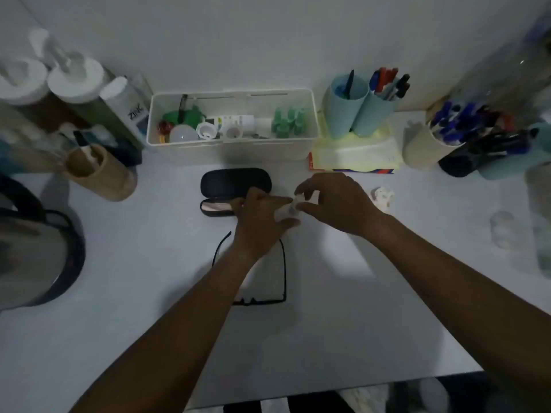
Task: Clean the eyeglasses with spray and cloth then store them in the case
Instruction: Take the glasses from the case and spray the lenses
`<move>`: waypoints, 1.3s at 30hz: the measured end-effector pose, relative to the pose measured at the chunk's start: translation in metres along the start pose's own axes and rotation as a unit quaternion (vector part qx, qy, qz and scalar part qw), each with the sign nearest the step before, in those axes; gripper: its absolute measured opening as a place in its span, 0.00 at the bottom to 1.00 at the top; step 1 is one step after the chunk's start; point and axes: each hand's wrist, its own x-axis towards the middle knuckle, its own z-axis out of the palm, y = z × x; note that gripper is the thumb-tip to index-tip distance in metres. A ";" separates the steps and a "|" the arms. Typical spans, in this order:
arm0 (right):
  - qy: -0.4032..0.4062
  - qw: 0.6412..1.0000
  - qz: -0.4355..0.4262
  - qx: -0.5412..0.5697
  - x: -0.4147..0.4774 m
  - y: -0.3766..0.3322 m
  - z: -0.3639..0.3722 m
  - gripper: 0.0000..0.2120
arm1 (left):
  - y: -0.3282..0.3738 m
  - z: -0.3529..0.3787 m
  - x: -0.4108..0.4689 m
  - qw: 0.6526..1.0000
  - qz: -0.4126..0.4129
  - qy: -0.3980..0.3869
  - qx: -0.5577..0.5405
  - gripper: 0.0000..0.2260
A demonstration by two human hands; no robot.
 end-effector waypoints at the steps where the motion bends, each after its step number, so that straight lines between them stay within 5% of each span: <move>1: -0.001 1.000 -0.013 -0.017 0.001 0.000 0.000 0.10 | 0.001 0.001 0.002 1.000 0.004 -0.003 0.005 0.13; 7: -0.035 0.995 -0.080 -0.041 0.007 -0.007 -0.007 0.06 | -0.002 0.009 0.011 1.000 0.012 0.027 -0.008 0.08; 13: -0.065 0.992 -0.102 -0.032 0.008 -0.001 -0.008 0.05 | -0.010 0.015 0.015 0.997 0.060 0.024 0.045 0.13; 27: -0.008 0.995 -0.094 0.014 -0.017 0.001 -0.007 0.05 | -0.008 0.019 0.010 0.985 0.138 0.038 0.098 0.15; 31: 0.142 0.983 -0.066 0.091 -0.005 -0.013 -0.034 0.05 | -0.005 0.016 0.013 0.985 0.127 0.055 0.106 0.17; 39: 0.055 0.985 0.158 0.051 -0.035 0.023 0.021 0.09 | 0.001 0.005 0.009 0.992 0.089 0.029 0.083 0.15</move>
